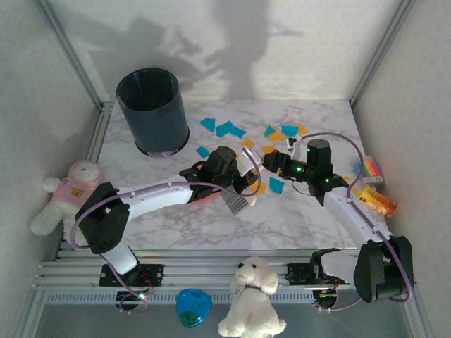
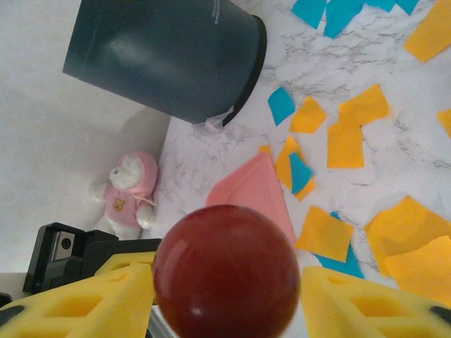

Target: Sweep away the paper scraps from the table

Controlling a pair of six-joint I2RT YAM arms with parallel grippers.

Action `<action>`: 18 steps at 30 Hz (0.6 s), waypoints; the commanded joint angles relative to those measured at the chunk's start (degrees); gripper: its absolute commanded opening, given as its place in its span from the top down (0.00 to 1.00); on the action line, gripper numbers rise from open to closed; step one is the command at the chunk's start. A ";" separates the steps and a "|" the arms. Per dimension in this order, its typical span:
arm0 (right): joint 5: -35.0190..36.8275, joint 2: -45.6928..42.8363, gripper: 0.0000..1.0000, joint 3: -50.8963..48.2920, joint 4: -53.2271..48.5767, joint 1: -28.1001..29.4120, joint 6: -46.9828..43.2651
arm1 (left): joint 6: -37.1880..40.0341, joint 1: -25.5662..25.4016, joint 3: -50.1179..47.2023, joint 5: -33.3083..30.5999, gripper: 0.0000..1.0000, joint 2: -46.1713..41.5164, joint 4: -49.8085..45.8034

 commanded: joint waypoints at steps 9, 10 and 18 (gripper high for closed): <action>0.77 3.51 0.51 1.35 5.98 3.45 2.15 | 0.31 -0.76 -0.26 1.41 0.79 -2.12 3.14; 0.74 3.75 0.51 1.36 6.08 3.64 2.14 | 0.39 -0.69 -0.27 1.25 0.79 -2.10 3.15; 0.53 4.86 0.53 0.30 9.25 4.94 3.81 | 0.61 -0.76 -0.73 2.08 0.79 -2.03 3.06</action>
